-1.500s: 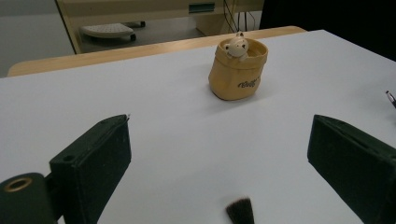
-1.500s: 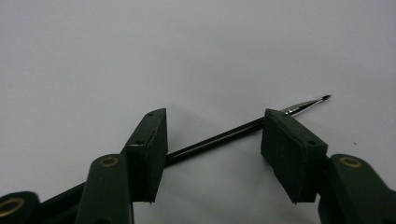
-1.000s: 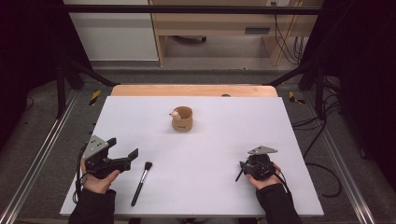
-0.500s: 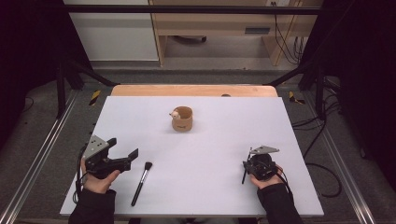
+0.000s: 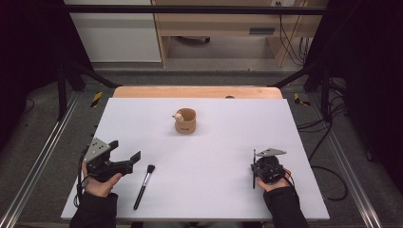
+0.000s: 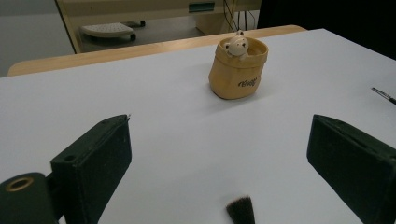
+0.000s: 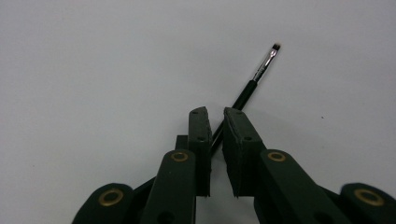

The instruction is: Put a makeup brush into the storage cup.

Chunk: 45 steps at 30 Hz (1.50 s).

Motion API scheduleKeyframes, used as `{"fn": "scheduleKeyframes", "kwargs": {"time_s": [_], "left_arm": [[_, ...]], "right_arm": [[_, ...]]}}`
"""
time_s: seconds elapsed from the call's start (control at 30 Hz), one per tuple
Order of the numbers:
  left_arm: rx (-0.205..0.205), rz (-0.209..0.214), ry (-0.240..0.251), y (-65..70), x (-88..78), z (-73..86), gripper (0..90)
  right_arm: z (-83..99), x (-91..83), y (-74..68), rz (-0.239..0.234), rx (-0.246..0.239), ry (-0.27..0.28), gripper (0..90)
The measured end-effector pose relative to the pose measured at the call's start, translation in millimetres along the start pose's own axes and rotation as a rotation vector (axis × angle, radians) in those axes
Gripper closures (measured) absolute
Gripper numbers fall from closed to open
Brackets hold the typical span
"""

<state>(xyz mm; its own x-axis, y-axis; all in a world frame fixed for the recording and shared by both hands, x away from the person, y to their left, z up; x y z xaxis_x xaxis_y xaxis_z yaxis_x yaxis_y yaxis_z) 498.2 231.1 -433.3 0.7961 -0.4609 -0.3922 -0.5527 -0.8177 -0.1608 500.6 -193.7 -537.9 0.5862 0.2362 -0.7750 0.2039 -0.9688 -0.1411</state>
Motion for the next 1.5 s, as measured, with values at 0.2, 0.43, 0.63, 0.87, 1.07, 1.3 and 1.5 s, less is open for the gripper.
{"fn": "scheduleKeyframes", "kwargs": {"time_s": [0.2,0.43,0.63,0.87,1.07,1.3,1.5], "left_arm": [[-0.001,-0.002,0.002,-0.8,-0.5,-0.1,6.0],[0.005,0.001,-0.006,0.3,1.0,0.6,6.0],[0.004,0.002,-0.007,0.5,1.8,1.1,6.1],[0.007,0.004,-0.011,1.0,2.3,1.8,6.0],[0.005,0.004,-0.008,0.8,2.1,1.5,6.1],[0.008,0.005,-0.009,1.2,2.2,1.6,6.1],[0.009,0.005,-0.01,1.3,2.4,1.7,6.1]], "right_arm": [[-1.0,-0.4,2.3,0.014,0.008,0.01,70.7],[-8.9,6.4,9.5,0.016,0.037,0.036,64.0],[-9.3,9.5,7.2,0.009,0.028,0.024,70.5],[-9.3,9.1,5.5,-0.018,0.037,0.011,79.4],[-10.0,7.9,9.1,-0.002,0.02,0.003,82.9],[-11.1,6.4,15.4,0.006,0.015,-0.003,85.1],[-11.7,5.6,18.3,-0.001,-0.009,-0.018,85.6]]}}
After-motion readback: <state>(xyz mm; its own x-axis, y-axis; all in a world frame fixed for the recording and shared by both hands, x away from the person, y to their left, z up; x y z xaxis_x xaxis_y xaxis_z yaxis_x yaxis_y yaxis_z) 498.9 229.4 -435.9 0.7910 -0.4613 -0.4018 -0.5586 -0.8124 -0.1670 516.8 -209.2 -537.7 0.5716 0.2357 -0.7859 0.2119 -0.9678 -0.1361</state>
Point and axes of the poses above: each handheld gripper's, and its own axes: x roughly forward along the jaws, z roughly out of its underside, y roughly to its right, the point moved 9 cm from there along x, roughly forward along the jaws, and after that the axes turned 14 degrees about x, right-handed, at the moved point
